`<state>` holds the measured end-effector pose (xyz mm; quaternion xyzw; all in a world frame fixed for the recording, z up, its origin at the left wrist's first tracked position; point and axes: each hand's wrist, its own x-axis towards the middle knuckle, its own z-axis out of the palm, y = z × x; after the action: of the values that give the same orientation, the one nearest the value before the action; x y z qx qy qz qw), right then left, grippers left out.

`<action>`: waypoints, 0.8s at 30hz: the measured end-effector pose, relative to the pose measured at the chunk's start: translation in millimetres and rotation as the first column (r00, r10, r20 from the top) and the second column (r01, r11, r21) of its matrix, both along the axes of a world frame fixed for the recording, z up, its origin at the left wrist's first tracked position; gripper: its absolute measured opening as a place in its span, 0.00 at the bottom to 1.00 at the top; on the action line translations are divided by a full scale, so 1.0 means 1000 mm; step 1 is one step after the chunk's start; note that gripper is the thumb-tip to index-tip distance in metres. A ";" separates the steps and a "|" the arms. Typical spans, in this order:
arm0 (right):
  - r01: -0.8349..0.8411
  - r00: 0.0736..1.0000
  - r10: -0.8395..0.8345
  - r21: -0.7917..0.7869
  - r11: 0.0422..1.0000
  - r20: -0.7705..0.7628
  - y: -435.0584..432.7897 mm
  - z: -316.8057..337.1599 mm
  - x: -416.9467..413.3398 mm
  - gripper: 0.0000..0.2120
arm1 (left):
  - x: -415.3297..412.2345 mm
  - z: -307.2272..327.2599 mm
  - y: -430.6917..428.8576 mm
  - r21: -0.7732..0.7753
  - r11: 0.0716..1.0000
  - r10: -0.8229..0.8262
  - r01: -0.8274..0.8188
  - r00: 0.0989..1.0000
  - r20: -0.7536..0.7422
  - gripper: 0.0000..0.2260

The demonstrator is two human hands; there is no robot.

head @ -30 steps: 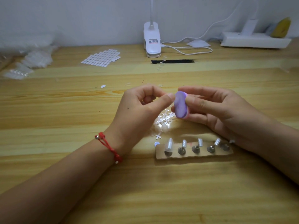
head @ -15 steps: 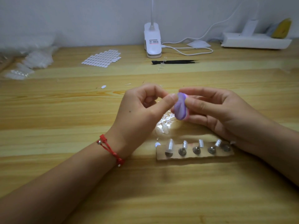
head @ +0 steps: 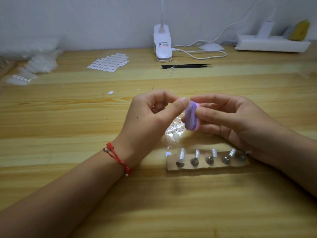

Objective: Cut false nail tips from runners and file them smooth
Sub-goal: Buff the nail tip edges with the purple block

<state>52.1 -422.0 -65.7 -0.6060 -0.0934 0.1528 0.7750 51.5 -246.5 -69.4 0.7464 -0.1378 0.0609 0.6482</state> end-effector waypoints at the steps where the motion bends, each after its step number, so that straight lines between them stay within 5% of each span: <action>1: 0.025 1.000 -0.025 0.025 0.999 -0.008 -0.001 0.000 0.001 0.13 | 0.000 0.000 0.000 0.012 0.999 -0.030 0.030 1.000 -0.007 0.09; 24: 0.029 1.000 -0.030 0.028 0.999 0.008 -0.001 0.000 0.001 0.11 | 0.001 0.001 0.000 0.018 0.999 -0.046 0.048 0.997 -0.061 0.09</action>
<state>52.6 -423.0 -65.8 -0.5969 -0.0898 0.1375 0.7853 52.8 -246.4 -68.9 0.7506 -0.1361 0.0216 0.6462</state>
